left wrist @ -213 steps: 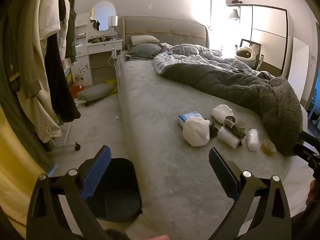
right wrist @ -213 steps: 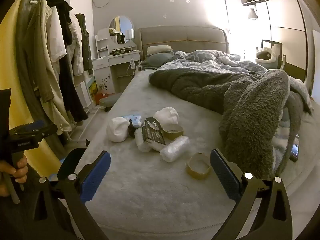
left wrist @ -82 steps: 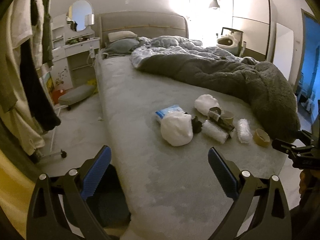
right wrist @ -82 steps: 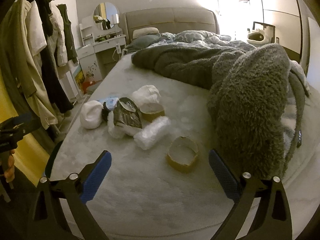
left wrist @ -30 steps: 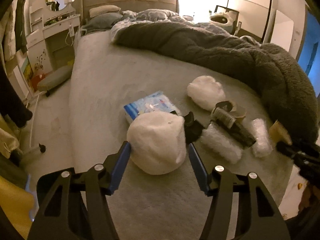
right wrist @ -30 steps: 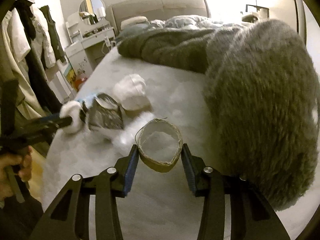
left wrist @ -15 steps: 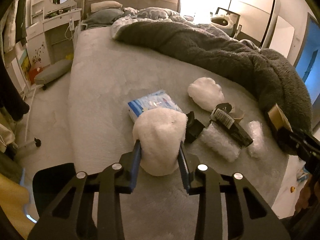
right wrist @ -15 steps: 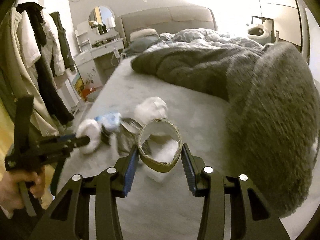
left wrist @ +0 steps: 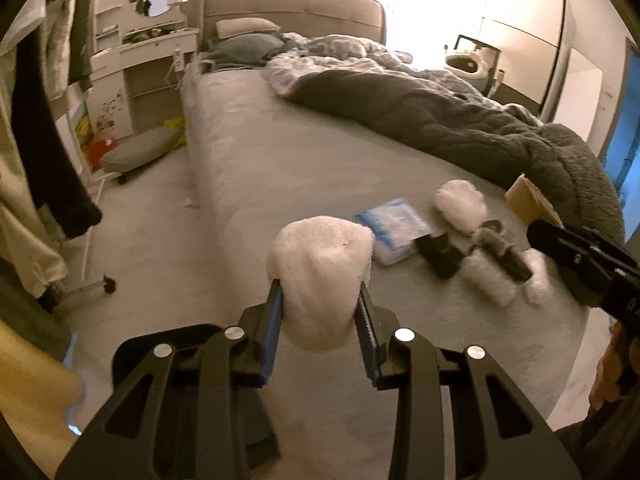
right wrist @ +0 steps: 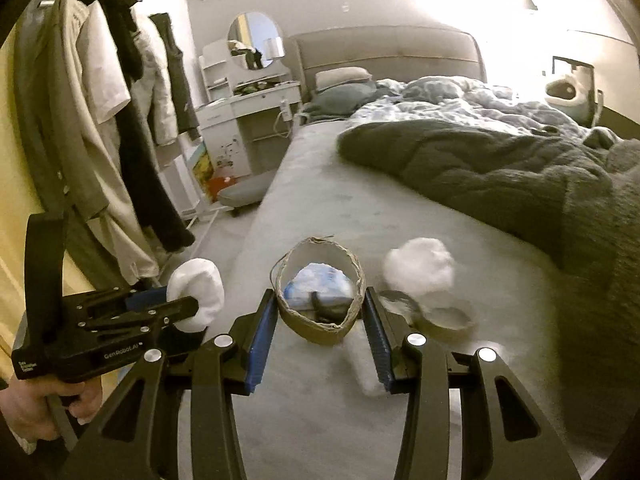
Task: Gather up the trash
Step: 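Carry the paper ball into the black bin and open the left gripper while the right carries the tape core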
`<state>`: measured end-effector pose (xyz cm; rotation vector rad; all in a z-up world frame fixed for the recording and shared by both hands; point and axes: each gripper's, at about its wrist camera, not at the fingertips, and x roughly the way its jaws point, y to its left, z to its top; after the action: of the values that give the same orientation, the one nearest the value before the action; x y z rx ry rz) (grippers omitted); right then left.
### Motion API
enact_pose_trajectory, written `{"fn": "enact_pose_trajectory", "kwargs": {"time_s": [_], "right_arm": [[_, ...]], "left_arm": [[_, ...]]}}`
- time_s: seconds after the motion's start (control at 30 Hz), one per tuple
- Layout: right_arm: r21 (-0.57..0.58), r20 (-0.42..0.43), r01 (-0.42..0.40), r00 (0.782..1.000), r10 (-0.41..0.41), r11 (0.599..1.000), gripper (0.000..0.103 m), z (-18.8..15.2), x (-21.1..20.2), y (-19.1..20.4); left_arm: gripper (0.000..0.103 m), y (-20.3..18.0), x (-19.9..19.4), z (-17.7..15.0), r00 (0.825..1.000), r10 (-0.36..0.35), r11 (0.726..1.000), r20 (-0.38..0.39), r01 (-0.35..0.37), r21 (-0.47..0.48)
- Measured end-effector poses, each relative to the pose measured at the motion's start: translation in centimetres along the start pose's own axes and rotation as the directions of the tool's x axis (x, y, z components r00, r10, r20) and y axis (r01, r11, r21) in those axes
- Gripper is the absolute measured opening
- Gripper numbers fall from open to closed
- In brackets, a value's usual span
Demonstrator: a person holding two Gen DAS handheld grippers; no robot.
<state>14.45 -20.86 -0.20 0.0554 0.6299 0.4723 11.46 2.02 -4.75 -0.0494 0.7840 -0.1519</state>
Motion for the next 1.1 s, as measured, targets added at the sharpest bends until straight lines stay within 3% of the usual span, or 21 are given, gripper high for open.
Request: {"fn": "enact_pose_trajectory", "kwargs": {"time_s": [0.5, 0.93, 1.1], "right_arm": [[-0.076, -0.046, -0.129, 0.991, 0.126, 0.989, 0.044, 1.2, 4.2, 8.1], [-0.117, -0.113, -0.198, 0.976, 0.185, 0.973, 0.044, 0.9, 7.3, 12.7], [-0.122, -0.125, -0.210, 0.973, 0.195, 0.970, 0.044, 0.8, 8.0, 13.6]], "left_arm": [[0.037, 8.9, 1.9, -3.1, 0.981, 0.100, 0.988, -0.164, -0.117, -0.097], [0.037, 13.1, 4.3, -6.3, 0.935, 0.117, 0.980, -0.336, -0.164, -0.114], [0.038, 14.7, 5.1, -7.6, 0.909, 0.118, 0.974, -0.401, -0.184, -0.131]]}}
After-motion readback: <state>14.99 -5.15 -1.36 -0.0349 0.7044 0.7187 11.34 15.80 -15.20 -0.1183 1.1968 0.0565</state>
